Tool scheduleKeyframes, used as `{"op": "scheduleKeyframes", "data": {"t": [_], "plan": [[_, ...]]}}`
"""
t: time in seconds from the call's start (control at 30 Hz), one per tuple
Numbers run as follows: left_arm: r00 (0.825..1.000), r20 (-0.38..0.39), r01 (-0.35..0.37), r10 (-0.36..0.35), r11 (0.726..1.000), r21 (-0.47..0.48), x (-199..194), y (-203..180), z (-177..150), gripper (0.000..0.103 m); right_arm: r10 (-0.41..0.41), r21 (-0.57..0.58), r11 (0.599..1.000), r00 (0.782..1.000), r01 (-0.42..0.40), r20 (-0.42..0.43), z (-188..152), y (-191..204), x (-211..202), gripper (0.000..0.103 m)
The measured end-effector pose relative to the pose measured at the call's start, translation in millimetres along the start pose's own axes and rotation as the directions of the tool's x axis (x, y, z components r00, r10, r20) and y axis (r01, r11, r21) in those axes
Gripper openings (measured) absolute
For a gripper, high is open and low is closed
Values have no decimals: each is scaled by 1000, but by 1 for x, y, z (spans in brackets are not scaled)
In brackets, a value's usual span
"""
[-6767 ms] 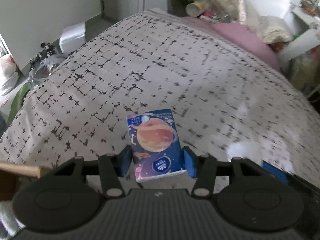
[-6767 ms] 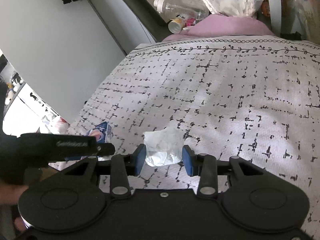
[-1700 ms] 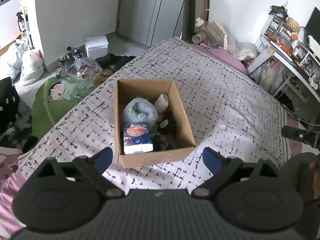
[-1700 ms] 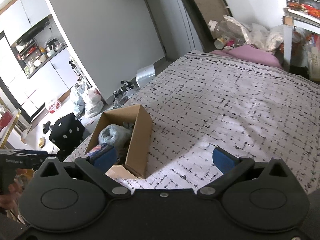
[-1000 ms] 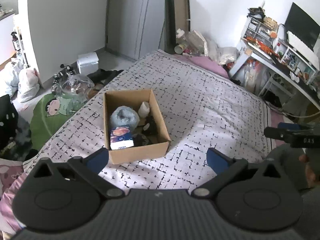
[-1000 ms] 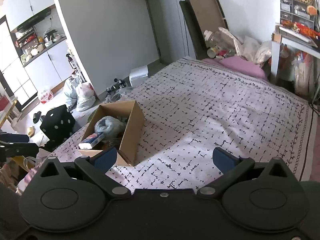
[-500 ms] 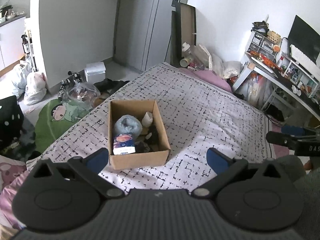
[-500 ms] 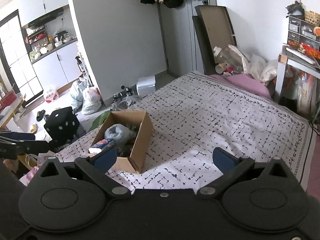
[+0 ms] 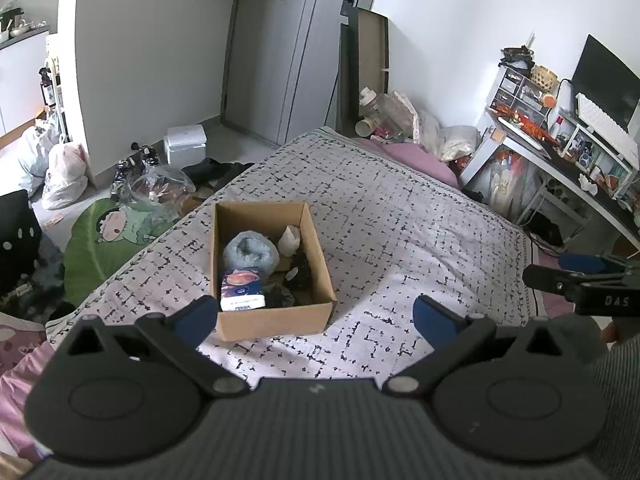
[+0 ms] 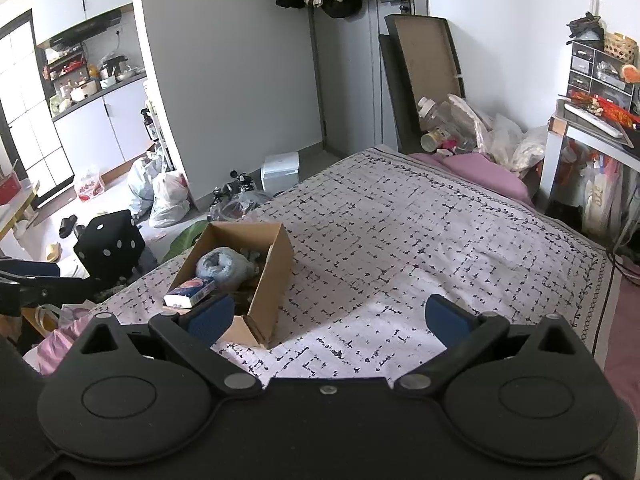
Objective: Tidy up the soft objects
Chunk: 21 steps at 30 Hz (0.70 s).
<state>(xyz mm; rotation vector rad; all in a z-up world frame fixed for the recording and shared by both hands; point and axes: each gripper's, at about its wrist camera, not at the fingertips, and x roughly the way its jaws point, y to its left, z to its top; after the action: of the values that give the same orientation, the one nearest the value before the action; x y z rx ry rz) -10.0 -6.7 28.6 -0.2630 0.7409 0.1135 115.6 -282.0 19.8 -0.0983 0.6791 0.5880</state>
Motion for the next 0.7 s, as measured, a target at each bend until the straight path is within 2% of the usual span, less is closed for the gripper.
{"op": "scheduleKeyframes", "data": {"t": [0.7], "plan": [[1000, -4, 22, -22, 1000, -3, 0, 2, 0, 103, -10, 8, 1000, 1000, 9, 6, 0, 0, -2, 103]]}}
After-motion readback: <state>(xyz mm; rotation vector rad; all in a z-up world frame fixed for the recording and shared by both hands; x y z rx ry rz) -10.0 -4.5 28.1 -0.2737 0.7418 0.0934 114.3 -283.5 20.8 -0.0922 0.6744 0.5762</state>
